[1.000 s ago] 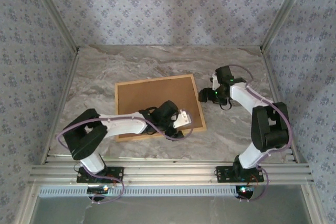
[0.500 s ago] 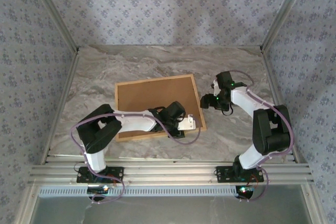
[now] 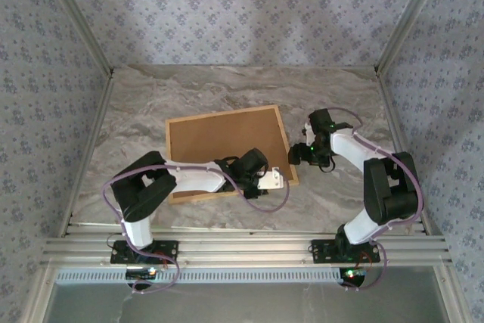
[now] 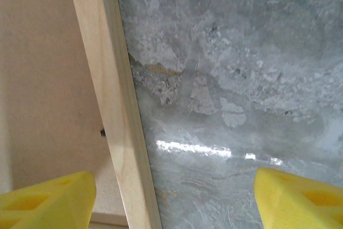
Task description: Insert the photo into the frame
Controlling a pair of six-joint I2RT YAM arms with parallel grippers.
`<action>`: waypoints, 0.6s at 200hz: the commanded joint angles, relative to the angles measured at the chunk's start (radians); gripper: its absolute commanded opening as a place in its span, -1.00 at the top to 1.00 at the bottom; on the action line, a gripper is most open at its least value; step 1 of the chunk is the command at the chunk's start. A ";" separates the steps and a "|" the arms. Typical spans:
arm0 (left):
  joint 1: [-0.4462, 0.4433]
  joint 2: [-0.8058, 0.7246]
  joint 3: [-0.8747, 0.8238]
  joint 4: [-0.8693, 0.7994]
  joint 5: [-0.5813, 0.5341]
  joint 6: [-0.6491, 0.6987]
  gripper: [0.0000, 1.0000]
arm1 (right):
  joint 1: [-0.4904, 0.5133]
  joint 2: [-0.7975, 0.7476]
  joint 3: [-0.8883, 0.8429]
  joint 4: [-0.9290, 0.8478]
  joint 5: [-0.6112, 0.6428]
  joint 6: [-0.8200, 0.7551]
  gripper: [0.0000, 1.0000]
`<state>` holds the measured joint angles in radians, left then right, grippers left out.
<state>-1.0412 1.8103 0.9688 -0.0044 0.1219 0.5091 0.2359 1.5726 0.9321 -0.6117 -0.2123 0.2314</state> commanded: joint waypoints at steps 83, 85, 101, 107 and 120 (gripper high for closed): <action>0.008 -0.058 -0.037 0.035 -0.004 -0.047 0.95 | 0.023 -0.036 -0.056 0.000 -0.163 0.009 -0.43; 0.009 -0.059 -0.037 0.036 -0.002 -0.047 0.96 | 0.023 -0.034 -0.058 0.002 -0.168 0.011 -0.42; 0.012 -0.072 -0.038 0.067 0.001 -0.057 0.99 | 0.022 -0.031 -0.071 0.006 -0.206 0.023 -0.36; 0.013 -0.078 -0.041 0.079 0.003 -0.062 1.00 | 0.021 -0.030 -0.077 0.006 -0.217 0.027 -0.34; 0.019 -0.091 -0.041 0.101 0.008 -0.077 1.00 | 0.018 -0.029 -0.086 0.043 -0.237 0.034 -0.32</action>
<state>-1.0378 1.7817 0.9291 0.0471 0.1085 0.4652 0.2562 1.5578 0.8700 -0.5949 -0.3695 0.2432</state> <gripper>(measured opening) 0.128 0.667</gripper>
